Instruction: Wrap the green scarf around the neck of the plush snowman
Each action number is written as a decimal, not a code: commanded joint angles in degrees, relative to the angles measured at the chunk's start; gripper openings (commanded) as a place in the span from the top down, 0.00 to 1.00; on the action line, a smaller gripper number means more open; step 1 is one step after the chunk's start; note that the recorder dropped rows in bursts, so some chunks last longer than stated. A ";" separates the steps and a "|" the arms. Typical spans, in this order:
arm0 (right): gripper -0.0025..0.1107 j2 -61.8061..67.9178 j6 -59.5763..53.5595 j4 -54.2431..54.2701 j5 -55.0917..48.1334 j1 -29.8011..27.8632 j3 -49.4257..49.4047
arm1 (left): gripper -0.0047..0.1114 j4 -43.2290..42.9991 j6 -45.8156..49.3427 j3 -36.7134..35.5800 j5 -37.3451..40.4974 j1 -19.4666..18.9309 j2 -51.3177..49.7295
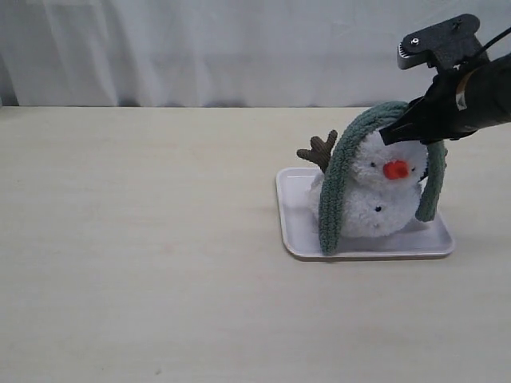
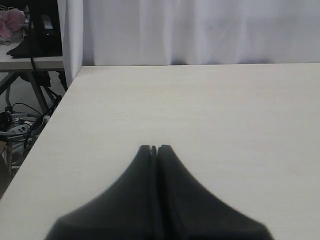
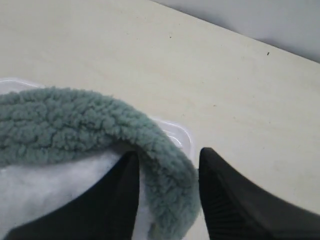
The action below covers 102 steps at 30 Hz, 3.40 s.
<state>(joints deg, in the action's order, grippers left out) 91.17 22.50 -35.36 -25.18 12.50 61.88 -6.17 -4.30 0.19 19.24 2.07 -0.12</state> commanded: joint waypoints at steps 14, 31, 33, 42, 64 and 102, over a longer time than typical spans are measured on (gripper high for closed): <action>0.81 -1.75 -23.71 25.09 -21.46 -0.50 17.08 | 0.96 0.26 -0.06 -0.19 -0.73 -0.08 0.12; 0.51 15.78 -37.18 34.50 -39.58 -2.65 38.02 | 0.96 0.26 -0.06 -0.19 -0.73 -0.08 0.12; 0.54 15.01 -37.04 34.50 -39.70 -2.65 38.02 | 0.96 0.26 -0.06 -0.19 -0.73 -0.08 0.12; 0.77 6.27 -35.30 37.76 -39.08 -2.65 35.51 | 0.96 0.26 -0.06 -0.19 -0.73 -0.08 0.12; 0.94 9.03 -33.19 37.98 -21.09 -2.65 21.35 | 0.96 0.26 -0.06 -0.19 -0.73 -0.08 0.12; 0.94 16.36 -35.36 38.76 -11.03 -2.50 21.35 | 0.96 0.26 -0.06 -0.19 -0.73 -0.08 0.12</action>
<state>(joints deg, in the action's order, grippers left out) 108.14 -12.40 3.42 -35.84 10.10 83.40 -6.17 -4.30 0.19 19.24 2.07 -0.12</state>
